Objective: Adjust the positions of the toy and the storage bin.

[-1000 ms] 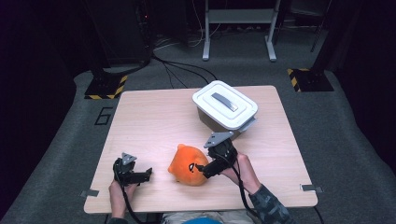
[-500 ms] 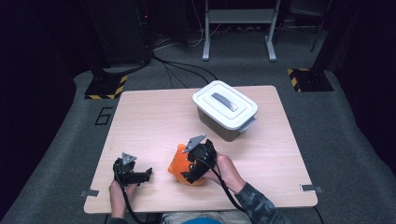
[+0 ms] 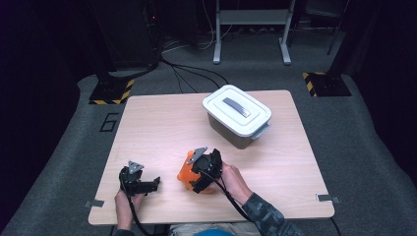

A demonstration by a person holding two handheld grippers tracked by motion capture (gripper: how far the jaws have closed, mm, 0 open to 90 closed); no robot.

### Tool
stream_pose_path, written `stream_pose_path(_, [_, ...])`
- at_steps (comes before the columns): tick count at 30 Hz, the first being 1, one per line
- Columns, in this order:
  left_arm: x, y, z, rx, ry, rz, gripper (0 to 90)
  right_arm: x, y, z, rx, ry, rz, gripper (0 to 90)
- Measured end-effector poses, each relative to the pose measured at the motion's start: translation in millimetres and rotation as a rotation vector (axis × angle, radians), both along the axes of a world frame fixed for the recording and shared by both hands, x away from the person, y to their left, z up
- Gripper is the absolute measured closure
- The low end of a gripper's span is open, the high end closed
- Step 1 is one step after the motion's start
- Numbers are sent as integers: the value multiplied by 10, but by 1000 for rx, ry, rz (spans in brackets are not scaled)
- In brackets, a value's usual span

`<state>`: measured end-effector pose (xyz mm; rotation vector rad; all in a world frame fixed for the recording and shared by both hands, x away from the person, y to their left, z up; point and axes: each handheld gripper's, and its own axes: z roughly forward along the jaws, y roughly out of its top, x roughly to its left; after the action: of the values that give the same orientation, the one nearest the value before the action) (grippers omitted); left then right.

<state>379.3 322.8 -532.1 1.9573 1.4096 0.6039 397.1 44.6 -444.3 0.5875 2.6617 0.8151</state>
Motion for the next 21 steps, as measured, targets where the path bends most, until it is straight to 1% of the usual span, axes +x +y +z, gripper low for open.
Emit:
stream_pose_path(1, [0,0,0,0,0,0,9,1,-6,-5,5,3,-2,99])
stream_pose_path(3, [0,0,0,0,0,0,9,16,-19,-16,10,6,3,144])
stream_pose_path(5, [0,0,0,0,0,0,9,25,-27,-19,12,6,10,159])
stream_pose_path(6, [0,0,0,0,0,0,9,35,-36,-26,12,12,5,195])
stream_pose_path(7, [1,1,0,0,0,-1,9,51,-50,-39,17,19,0,249])
stream_pose_path(9, [0,0,0,0,0,0,9,71,-66,-54,26,22,5,308])
stream_pose_path(10, [0,0,0,0,0,0,9,78,-78,-61,33,37,6,349])
stream_pose_path(11, [0,0,0,0,0,0,9,84,-89,-69,37,39,6,392])
stream_pose_path(14, [0,0,0,0,0,0,9,73,-124,-96,64,21,19,505])
stream_pose_path(15, [0,0,0,0,0,0,9,64,-136,-102,77,18,16,534])
stream_pose_path(18, [0,0,0,0,0,0,9,46,-174,-110,110,20,9,596])
stream_pose_path(21, [0,0,0,0,0,0,9,32,-202,-102,134,12,2,619])
